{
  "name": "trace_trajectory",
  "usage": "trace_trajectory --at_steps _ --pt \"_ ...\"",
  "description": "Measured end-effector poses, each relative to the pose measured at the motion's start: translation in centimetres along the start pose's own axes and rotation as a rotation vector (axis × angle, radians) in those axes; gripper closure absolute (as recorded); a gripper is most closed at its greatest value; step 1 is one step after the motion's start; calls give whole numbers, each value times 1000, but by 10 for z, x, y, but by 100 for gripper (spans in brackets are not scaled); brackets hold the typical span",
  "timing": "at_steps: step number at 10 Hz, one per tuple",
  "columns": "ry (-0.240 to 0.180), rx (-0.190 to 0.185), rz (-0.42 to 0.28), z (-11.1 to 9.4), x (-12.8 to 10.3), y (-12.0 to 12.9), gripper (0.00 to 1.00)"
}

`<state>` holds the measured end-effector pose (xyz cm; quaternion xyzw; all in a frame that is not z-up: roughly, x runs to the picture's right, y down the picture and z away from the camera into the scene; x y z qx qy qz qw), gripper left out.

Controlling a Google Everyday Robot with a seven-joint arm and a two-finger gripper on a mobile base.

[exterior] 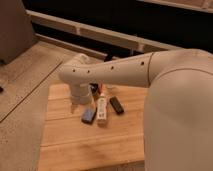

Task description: Place the pepper in the ceramic cup

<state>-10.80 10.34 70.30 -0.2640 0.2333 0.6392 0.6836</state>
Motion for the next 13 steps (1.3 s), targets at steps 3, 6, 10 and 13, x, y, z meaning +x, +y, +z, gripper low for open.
trace_trajectory --at_steps 3,6,10,13 --pt "0 0 0 0 0 0 35" --pt "0 0 0 0 0 0 35" --pt "-4 1 -1 -1 -1 0 35" --pt "-107 16 59 -20 -41 -25 35"
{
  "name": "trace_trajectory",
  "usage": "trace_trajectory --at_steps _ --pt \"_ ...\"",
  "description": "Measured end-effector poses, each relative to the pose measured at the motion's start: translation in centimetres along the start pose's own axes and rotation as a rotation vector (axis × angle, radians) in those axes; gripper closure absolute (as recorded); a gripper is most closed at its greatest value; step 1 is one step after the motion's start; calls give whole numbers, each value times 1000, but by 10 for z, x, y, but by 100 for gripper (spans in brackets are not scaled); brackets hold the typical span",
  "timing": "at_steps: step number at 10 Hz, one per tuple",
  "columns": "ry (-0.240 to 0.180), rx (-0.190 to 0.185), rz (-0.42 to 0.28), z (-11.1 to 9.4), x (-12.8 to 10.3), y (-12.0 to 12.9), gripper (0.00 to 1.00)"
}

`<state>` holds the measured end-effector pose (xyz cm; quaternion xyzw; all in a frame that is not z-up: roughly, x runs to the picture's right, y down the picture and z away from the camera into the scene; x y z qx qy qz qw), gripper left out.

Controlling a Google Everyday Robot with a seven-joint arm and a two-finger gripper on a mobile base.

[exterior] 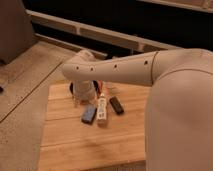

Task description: Place the pepper in the ceramic cup

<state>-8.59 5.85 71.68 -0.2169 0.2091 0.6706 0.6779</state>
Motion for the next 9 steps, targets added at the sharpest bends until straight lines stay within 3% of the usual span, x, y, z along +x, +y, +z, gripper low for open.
trace_trajectory --at_steps 4,6,9 --pt "-169 -36 -141 -21 -43 8 35" --pt "-221 -82 -234 -23 -56 14 35" --pt "-239 -98 -272 -25 -61 14 35"
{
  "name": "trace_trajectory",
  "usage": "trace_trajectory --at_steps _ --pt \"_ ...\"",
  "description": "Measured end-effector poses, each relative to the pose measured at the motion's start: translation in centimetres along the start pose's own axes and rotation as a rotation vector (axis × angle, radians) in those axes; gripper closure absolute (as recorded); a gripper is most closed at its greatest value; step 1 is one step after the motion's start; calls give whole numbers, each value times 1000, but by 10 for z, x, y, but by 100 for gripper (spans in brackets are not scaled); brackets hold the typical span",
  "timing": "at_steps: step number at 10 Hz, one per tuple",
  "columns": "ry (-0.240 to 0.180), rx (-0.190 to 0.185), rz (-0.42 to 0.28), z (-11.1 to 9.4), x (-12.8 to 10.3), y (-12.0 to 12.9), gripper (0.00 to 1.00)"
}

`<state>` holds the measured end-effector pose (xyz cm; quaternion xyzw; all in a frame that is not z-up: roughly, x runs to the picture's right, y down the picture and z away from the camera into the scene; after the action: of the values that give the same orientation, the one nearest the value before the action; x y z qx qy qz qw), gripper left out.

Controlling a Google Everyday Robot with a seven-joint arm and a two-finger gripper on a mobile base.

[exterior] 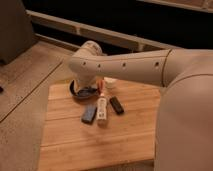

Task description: Place the pepper in the ceramic cup

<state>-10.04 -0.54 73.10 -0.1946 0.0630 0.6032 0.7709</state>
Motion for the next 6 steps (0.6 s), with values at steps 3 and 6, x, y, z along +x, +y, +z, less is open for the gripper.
trace_trajectory --at_steps 3,6 --pt "0 -1 -4 1 0 2 35" --pt "-27 32 5 -1 -18 -13 35"
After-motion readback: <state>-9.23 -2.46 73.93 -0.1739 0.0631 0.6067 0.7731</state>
